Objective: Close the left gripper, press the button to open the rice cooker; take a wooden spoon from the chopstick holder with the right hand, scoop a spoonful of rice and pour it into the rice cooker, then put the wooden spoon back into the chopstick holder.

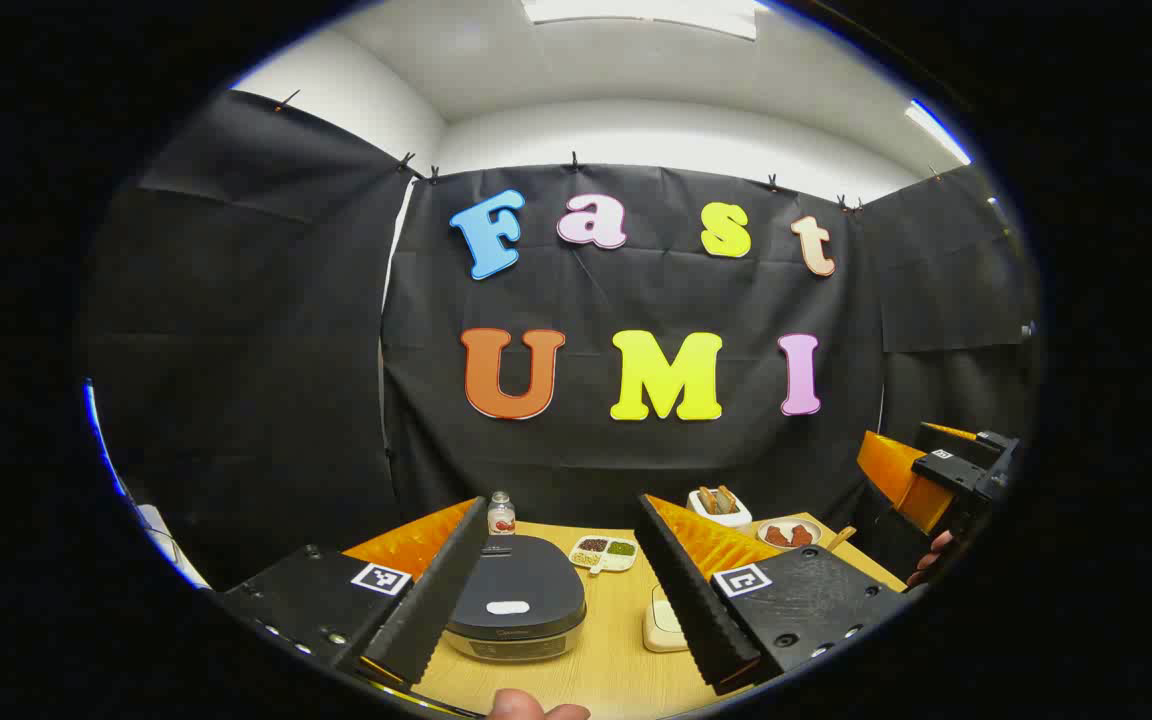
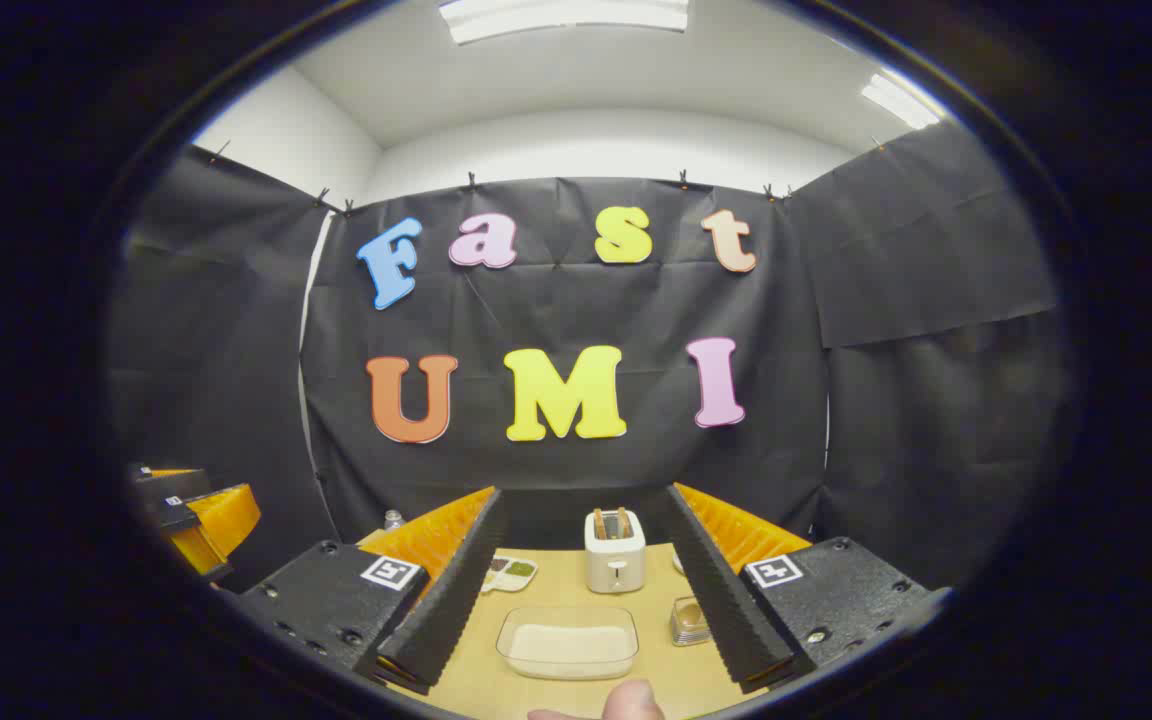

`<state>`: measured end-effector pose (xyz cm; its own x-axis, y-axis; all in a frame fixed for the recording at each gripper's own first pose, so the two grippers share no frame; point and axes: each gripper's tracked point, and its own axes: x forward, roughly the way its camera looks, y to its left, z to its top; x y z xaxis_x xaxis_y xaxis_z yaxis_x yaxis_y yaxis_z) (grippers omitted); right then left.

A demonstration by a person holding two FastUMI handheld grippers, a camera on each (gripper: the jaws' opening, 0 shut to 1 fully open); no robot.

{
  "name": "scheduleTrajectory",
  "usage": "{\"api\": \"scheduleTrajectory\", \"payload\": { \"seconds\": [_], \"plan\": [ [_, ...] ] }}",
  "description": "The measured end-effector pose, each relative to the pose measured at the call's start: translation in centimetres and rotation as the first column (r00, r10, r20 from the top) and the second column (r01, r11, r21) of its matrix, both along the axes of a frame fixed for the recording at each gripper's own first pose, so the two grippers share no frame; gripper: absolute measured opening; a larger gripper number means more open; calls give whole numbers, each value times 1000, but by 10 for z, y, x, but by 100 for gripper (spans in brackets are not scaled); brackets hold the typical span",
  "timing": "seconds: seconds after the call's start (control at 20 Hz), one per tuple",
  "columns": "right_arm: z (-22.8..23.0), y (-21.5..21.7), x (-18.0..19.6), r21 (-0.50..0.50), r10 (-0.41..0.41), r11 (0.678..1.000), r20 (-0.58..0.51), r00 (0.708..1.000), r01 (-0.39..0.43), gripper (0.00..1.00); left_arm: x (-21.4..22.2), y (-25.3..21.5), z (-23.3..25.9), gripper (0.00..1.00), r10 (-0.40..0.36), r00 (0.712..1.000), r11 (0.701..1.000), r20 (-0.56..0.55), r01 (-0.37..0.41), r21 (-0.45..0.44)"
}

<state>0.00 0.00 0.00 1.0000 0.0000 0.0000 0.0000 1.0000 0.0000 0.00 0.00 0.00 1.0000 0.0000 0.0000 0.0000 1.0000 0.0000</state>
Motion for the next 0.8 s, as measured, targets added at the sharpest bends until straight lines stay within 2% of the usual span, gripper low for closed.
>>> {"api": "scheduleTrajectory", "payload": {
  "seconds": [0.8],
  "plan": [
    [-6, -10, 0, -3, 11, 1000, -26, 1000, -11, 100, -1, -5, -9, 95, 6, 999, 1000, -43, -6, -5]
  ]
}}
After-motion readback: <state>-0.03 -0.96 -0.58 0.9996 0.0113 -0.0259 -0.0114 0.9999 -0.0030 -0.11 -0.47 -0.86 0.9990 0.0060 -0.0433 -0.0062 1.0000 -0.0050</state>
